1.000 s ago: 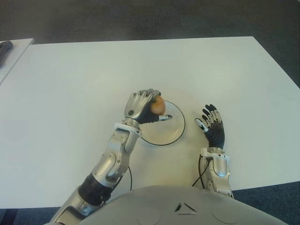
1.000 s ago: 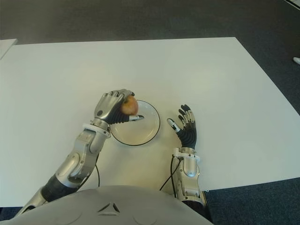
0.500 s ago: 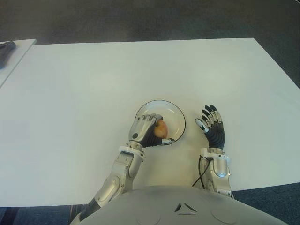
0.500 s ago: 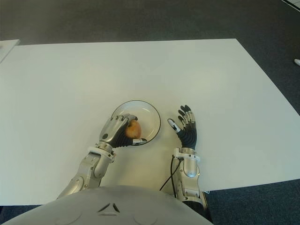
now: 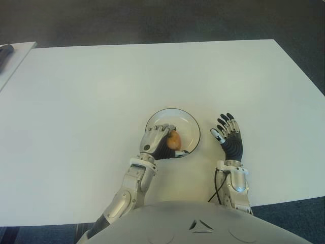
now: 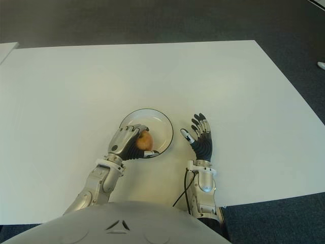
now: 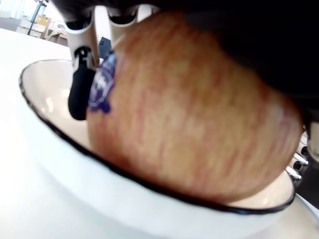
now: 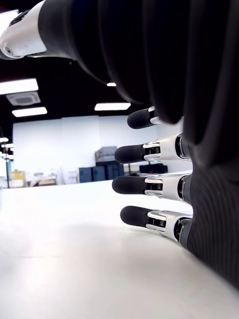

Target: Put the apples into the plate.

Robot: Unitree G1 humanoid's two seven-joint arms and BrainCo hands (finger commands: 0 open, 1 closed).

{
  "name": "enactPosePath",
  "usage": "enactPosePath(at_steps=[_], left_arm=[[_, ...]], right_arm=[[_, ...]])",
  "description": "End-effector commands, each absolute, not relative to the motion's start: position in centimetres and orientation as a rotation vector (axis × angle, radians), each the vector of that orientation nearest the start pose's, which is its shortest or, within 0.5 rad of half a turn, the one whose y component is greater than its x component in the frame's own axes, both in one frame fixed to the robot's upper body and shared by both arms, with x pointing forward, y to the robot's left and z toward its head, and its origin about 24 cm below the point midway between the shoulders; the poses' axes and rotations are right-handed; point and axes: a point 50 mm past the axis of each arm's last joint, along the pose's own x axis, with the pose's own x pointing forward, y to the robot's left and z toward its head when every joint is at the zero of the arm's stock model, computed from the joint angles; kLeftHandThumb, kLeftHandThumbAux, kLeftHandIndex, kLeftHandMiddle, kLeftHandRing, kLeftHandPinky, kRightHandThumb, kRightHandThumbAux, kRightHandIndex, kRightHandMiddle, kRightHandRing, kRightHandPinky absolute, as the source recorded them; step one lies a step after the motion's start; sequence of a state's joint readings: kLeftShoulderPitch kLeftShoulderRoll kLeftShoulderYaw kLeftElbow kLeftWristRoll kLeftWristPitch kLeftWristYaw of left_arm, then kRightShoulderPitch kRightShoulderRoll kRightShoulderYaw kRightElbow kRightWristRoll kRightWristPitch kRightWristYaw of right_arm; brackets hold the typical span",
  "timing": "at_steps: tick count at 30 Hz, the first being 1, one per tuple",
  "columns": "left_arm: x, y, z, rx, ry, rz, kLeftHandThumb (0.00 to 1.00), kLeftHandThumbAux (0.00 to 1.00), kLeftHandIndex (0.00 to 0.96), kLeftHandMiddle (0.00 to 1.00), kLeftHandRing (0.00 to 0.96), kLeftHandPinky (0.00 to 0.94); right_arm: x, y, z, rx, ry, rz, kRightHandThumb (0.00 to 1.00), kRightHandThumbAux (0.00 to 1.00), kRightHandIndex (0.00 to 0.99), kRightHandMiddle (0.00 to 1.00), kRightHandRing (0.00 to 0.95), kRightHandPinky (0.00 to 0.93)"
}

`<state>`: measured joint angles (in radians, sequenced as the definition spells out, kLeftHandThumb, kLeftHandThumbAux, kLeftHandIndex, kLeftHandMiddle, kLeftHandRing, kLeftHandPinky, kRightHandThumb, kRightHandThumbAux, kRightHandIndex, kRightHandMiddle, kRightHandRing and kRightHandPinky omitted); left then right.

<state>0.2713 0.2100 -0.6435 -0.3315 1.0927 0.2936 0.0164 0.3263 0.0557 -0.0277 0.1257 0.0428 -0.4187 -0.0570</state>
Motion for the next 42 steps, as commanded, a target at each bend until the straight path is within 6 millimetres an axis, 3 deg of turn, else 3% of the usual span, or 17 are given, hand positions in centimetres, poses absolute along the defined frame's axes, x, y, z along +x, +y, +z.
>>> enactPosePath(at_steps=[1,18,22,29,31,33,34,37,42], left_arm=[[16.6,6.2,2.8,1.136,-0.055,-0.385,0.857,0.664,0.406,0.535,0.852,0.83],[16.9,6.1,2.0,1.194,-0.117,-0.324,0.857,0.663,0.407,0.538,0.866,0.843],[17.2,6.1,1.9,1.185,-0.148,-0.282,0.857,0.663,0.408,0.535,0.85,0.811],[17.5,6.2,1.5,1.12,-0.201,-0.217,0.845,0.663,0.404,0.567,0.668,0.605],[17.6,6.3,1.4,1.108,-0.201,-0.195,0.834,0.669,0.393,0.531,0.546,0.49],[17.7,6.3,1.3,1.114,-0.205,-0.183,0.765,0.682,0.404,0.457,0.452,0.403],[17.7,6.3,1.2,1.12,-0.208,-0.18,0.657,0.612,0.36,0.405,0.391,0.347],[17.9,6.4,1.2,1.141,-0.216,-0.176,0.499,0.525,0.294,0.321,0.291,0.266],[18.1,6.6,1.2,1.204,-0.22,-0.165,0.382,0.478,0.217,0.214,0.184,0.179]], right_arm=[[14.4,-15.9,-5.2,0.122,0.269,-0.232,0.275,0.683,0.102,0.171,0.161,0.193],[14.5,-15.9,-5.1,0.134,0.275,-0.231,0.288,0.671,0.102,0.162,0.15,0.184],[14.6,-15.9,-5.1,0.139,0.277,-0.232,0.292,0.672,0.104,0.164,0.15,0.182],[14.7,-15.9,-5.1,0.141,0.279,-0.23,0.287,0.68,0.102,0.168,0.161,0.207],[14.7,-15.9,-5.2,0.139,0.277,-0.225,0.295,0.684,0.101,0.17,0.165,0.216],[14.7,-15.9,-5.2,0.136,0.275,-0.223,0.303,0.685,0.099,0.168,0.163,0.209],[14.7,-15.9,-5.2,0.135,0.275,-0.223,0.308,0.686,0.098,0.169,0.165,0.213],[14.8,-15.9,-5.3,0.133,0.273,-0.225,0.317,0.685,0.096,0.171,0.168,0.212],[14.8,-15.9,-5.4,0.132,0.277,-0.23,0.308,0.681,0.095,0.172,0.166,0.198]])
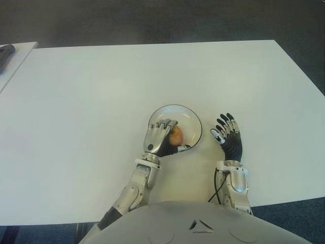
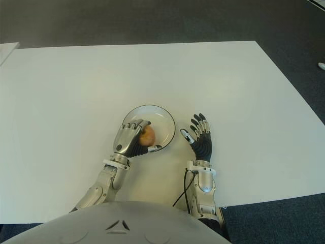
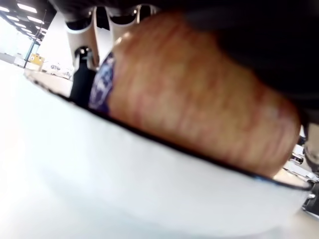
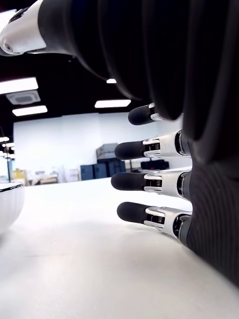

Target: Put the apples into the plate.

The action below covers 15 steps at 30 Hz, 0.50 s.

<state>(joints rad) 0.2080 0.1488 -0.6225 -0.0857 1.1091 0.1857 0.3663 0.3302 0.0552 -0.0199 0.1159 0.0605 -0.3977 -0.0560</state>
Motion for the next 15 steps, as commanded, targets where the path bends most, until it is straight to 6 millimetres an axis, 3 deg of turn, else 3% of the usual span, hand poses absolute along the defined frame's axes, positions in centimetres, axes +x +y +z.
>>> enactPosePath(at_steps=[1,15], left_arm=[[18.18,6.6,1.17,1.214,-0.218,-0.163,0.356,0.47,0.191,0.182,0.156,0.161],[18.46,6.84,1.67,1.243,-0.164,-0.149,0.187,0.419,0.055,0.016,0.006,0.025]], right_arm=[[14.84,-15.86,-5.38,0.132,0.277,-0.231,0.304,0.681,0.096,0.171,0.163,0.193],[14.98,-15.78,-5.56,0.116,0.286,-0.229,0.281,0.682,0.091,0.165,0.151,0.176]])
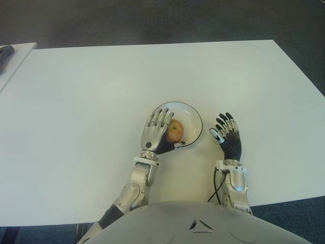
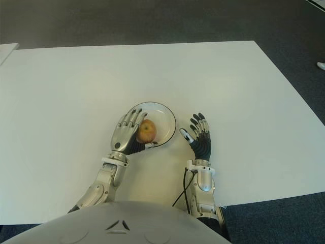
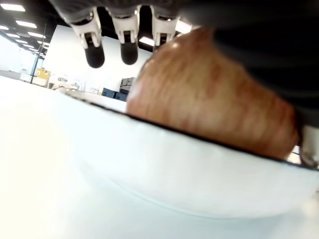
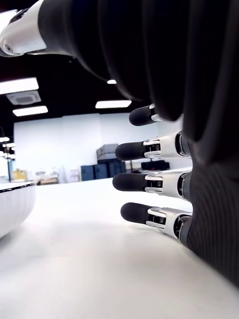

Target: Put the apples into the plate.

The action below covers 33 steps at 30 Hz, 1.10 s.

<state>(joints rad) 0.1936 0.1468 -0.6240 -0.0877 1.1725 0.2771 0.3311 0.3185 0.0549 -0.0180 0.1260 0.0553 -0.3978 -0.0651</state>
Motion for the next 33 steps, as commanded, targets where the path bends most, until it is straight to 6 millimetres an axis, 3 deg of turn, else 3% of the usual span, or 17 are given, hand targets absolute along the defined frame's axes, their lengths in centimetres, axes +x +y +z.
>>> enactPosePath(at_steps=[1,33], left_arm=[[18.47,6.86,1.7,1.242,-0.162,-0.15,0.175,0.409,0.045,0.01,0.004,0.019],[18.51,7.05,2.56,1.203,-0.166,-0.108,0.165,0.33,0.001,0.0,0.0,0.0]], right_arm=[[14.98,-15.77,-5.58,0.116,0.286,-0.23,0.283,0.684,0.092,0.166,0.153,0.181],[15.0,-15.56,-5.89,0.128,0.28,-0.221,0.306,0.687,0.086,0.166,0.16,0.188]])
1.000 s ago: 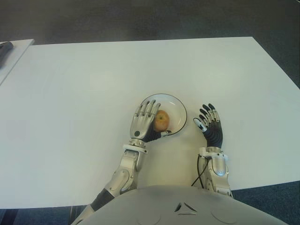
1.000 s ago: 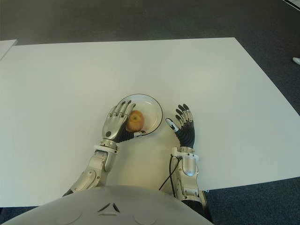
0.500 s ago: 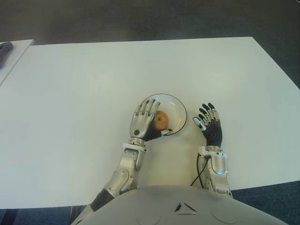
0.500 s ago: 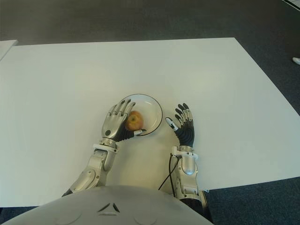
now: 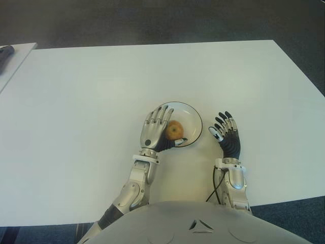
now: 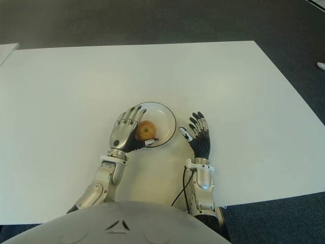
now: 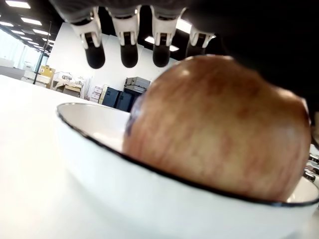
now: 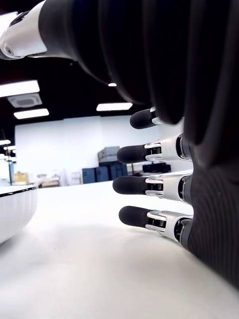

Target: Put the apples into the plate.

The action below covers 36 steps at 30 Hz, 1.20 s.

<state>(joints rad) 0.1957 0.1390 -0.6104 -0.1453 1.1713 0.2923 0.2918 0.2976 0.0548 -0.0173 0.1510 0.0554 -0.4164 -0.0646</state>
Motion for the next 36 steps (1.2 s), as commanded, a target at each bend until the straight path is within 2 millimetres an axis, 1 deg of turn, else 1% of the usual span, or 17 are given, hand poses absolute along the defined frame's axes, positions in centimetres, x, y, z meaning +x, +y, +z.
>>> enactPosePath(at_steps=[1,5,9,11,14,19,23,26,30,31,33,34,36], left_arm=[[18.5,7.1,2.6,1.202,-0.166,-0.106,0.163,0.327,0.0,0.0,0.0,0.0],[18.6,7.4,3.0,1.179,-0.169,-0.062,0.153,0.316,0.0,0.0,0.0,0.0],[18.7,8.7,5.3,1.14,-0.218,0.027,0.161,0.305,0.014,0.004,0.001,0.056],[18.7,8.9,6.0,1.124,-0.244,0.053,0.167,0.302,0.023,0.009,0.002,0.073],[18.6,9.0,6.9,1.093,-0.285,0.096,0.183,0.304,0.055,0.037,0.029,0.107],[18.8,9.3,7.6,1.055,-0.325,0.147,0.202,0.314,0.103,0.073,0.069,0.146],[18.8,9.4,8.0,0.985,-0.344,0.205,0.216,0.326,0.13,0.097,0.099,0.184],[18.8,9.7,8.0,0.931,-0.336,0.235,0.224,0.342,0.143,0.116,0.124,0.201],[18.8,10.0,7.8,0.908,-0.329,0.24,0.22,0.365,0.141,0.129,0.137,0.2],[18.7,10.3,6.9,0.886,-0.291,0.228,0.22,0.367,0.141,0.13,0.139,0.2],[18.5,10.8,5.8,0.857,-0.244,0.217,0.221,0.38,0.142,0.131,0.14,0.192],[18.4,11.1,4.9,0.797,-0.17,0.195,0.221,0.385,0.143,0.132,0.14,0.189],[18.1,11.3,3.9,0.696,-0.075,0.168,0.22,0.401,0.142,0.128,0.133,0.173]], right_arm=[[15.0,-15.6,-5.9,0.128,0.28,-0.221,0.303,0.686,0.085,0.165,0.158,0.184],[14.9,-15.6,-5.9,0.118,0.279,-0.221,0.295,0.685,0.08,0.161,0.153,0.179],[14.9,-15.7,-5.9,0.106,0.276,-0.222,0.283,0.694,0.079,0.154,0.146,0.178],[14.9,-15.7,-5.9,0.104,0.276,-0.221,0.281,0.697,0.079,0.152,0.144,0.177],[14.9,-15.7,-6.0,0.099,0.278,-0.22,0.285,0.698,0.082,0.145,0.137,0.172],[15.0,-15.6,-5.9,0.082,0.281,-0.22,0.28,0.693,0.085,0.142,0.129,0.164],[14.9,-15.6,-5.9,0.071,0.284,-0.22,0.266,0.691,0.084,0.14,0.125,0.154],[14.9,-15.6,-5.9,0.072,0.288,-0.224,0.261,0.692,0.082,0.136,0.119,0.146],[14.9,-15.6,-5.9,0.073,0.289,-0.228,0.269,0.689,0.084,0.138,0.122,0.166],[14.8,-15.5,-5.9,0.074,0.287,-0.228,0.27,0.689,0.084,0.139,0.122,0.168],[14.8,-15.5,-5.9,0.074,0.285,-0.229,0.263,0.688,0.085,0.144,0.13,0.174],[14.8,-15.6,-5.9,0.075,0.285,-0.228,0.261,0.687,0.086,0.145,0.133,0.176],[14.7,-15.6,-5.9,0.077,0.285,-0.228,0.255,0.684,0.084,0.145,0.134,0.172]])
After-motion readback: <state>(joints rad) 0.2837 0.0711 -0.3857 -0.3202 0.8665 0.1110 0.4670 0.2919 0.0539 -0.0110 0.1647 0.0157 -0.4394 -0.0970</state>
